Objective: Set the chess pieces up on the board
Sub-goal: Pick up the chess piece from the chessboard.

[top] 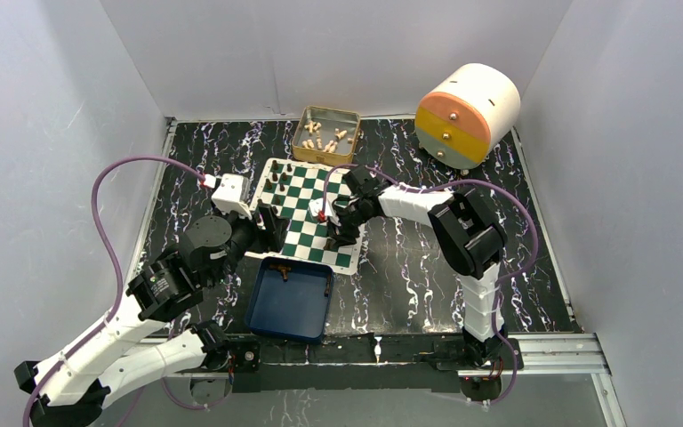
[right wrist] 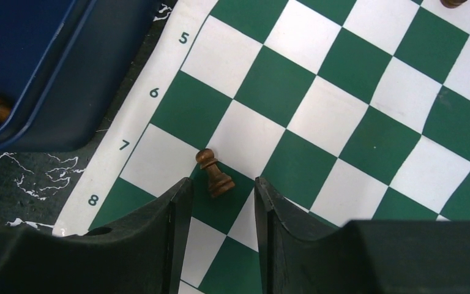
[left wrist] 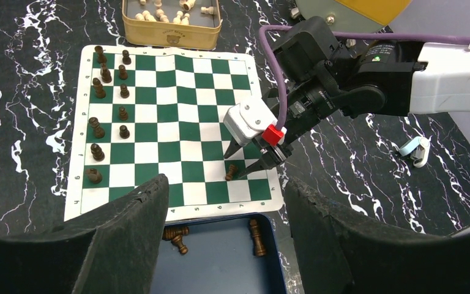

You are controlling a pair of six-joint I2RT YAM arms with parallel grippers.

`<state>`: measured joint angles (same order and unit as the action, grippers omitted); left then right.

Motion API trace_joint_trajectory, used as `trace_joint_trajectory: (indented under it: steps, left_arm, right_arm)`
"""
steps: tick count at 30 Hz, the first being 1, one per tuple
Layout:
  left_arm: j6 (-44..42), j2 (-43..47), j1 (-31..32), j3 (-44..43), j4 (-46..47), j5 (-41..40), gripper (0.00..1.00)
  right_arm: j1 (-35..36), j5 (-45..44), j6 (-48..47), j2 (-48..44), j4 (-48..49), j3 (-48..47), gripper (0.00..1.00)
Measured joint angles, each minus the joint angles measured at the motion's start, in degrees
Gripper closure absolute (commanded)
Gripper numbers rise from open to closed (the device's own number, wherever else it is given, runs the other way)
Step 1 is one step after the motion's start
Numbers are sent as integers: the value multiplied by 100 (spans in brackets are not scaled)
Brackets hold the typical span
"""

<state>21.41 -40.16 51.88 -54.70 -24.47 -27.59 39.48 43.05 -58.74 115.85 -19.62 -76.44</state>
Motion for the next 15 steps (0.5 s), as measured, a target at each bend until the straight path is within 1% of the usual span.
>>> trace_joint_trajectory:
  steps: [5, 11, 15]
  left_arm:
    - [0, 0, 0, 0, -2, -9, 33]
    - [-2, -4, 0, 0, -4, -22, 33]
    - [0, -20, 0, 0, -7, -31, 33]
  right_arm:
    - [13, 42, -114, 55, -173, -90, 56]
    - [13, 66, -251, 208, -413, -223, 58]
    - [24, 61, -328, 240, -525, -299, 64]
